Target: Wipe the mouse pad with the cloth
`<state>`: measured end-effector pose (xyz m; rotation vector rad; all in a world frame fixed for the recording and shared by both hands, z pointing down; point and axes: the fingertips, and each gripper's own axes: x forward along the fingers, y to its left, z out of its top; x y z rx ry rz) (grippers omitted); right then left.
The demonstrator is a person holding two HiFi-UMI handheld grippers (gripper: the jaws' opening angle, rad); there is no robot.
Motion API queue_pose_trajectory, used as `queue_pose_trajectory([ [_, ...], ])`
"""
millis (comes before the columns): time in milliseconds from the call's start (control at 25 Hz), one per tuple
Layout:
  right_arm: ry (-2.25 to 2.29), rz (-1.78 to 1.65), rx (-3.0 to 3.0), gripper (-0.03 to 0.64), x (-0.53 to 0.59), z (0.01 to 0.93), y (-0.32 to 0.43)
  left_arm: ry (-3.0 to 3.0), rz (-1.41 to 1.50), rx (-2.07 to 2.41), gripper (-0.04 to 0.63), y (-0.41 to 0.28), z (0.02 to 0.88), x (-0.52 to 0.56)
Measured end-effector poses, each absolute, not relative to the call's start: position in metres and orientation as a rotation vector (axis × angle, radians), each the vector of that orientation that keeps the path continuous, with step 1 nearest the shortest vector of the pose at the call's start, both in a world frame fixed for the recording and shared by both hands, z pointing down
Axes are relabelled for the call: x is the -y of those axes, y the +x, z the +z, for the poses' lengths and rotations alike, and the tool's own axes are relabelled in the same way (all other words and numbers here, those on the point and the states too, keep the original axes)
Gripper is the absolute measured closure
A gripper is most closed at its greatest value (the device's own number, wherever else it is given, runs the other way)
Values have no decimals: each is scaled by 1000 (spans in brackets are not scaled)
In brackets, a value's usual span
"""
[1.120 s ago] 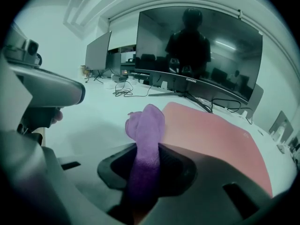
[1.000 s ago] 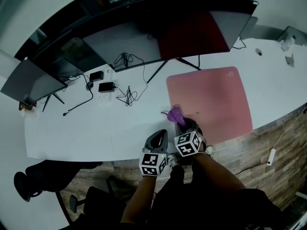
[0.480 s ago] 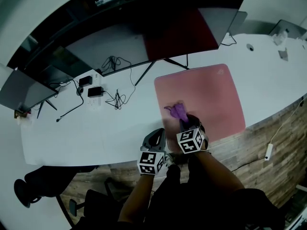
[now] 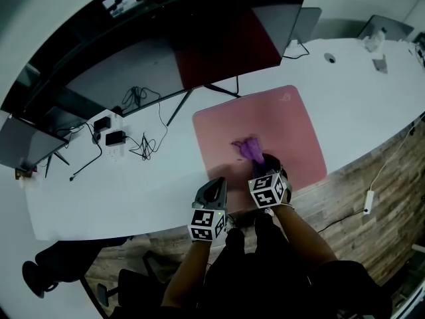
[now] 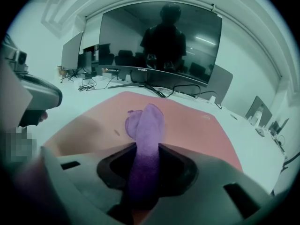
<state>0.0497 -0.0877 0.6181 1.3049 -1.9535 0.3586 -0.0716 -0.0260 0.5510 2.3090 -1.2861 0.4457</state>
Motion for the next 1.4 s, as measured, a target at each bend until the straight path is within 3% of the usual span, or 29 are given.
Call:
queue_pose_trajectory([
  [1400,1456,257,1691,502,125,619,274,2404,461,1096,574,74,559,65],
])
